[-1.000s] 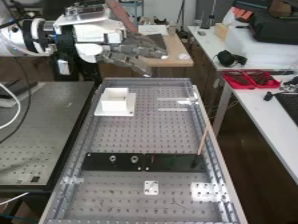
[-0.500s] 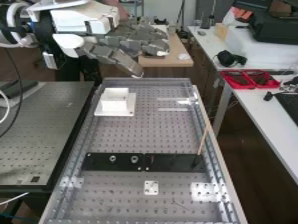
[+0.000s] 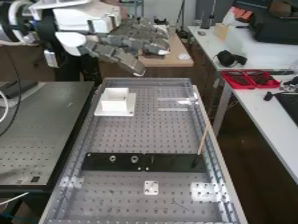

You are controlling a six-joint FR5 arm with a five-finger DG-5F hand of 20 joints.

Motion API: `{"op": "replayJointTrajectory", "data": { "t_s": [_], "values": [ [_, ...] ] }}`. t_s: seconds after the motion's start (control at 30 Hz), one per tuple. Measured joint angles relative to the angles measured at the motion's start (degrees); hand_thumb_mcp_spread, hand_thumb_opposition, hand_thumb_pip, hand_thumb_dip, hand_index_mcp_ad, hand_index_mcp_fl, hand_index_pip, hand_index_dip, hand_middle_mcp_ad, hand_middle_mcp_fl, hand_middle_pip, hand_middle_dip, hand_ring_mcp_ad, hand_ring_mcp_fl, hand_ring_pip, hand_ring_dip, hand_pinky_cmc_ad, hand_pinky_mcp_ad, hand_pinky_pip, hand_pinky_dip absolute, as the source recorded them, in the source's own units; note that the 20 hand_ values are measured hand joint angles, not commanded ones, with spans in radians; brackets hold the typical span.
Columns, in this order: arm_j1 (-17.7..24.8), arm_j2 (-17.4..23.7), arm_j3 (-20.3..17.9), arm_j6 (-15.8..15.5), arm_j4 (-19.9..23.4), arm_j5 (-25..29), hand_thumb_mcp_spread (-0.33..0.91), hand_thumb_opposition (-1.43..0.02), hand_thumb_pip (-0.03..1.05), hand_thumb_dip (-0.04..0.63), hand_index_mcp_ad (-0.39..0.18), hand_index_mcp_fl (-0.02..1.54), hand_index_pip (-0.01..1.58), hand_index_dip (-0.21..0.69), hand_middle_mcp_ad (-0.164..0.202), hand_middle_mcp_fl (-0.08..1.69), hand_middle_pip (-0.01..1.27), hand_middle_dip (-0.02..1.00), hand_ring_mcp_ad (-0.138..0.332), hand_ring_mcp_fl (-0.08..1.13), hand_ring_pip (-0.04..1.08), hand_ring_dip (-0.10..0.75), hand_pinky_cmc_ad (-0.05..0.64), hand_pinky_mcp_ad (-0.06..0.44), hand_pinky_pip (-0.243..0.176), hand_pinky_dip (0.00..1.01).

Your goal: Grab the smaller nut and place it in the white container

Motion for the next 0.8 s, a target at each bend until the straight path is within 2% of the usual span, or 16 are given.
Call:
{"op": "replayJointTrajectory", "data": {
  "t_s": [0.3, 0.4, 0.6, 0.8],
  "values": [
    [0.1, -0.1, 0.1, 0.0, 0.1, 0.1, 0.32, -0.76, 0.59, 0.220, -0.140, 0.02, 0.45, 0.030, 0.051, 0.15, 0.11, 0.25, 0.119, 0.00, 0.09, 0.093, 0.377, 0.290, -0.075, 0.57],
    [0.0, 0.1, 0.0, 0.4, 0.1, 0.0, 0.32, -0.76, 0.59, 0.220, -0.140, 0.02, 0.40, 0.031, 0.051, 0.15, 0.11, 0.25, 0.119, 0.00, 0.09, 0.093, 0.377, 0.290, -0.075, 0.57],
    [-0.3, 0.5, 0.2, 0.5, -1.3, -1.2, 0.32, -0.74, 0.57, 0.222, -0.134, 0.02, 0.21, 0.049, 0.052, 0.15, 0.11, 0.25, 0.126, 0.00, 0.10, 0.093, 0.379, 0.290, -0.075, 0.57],
    [-0.7, 1.1, 0.7, -0.7, -4.0, -2.6, 0.31, -0.73, 0.57, 0.208, -0.119, 0.02, 0.15, 0.063, 0.052, 0.15, 0.11, 0.25, 0.133, 0.00, 0.09, 0.093, 0.379, 0.297, -0.075, 0.57]
  ]
}}
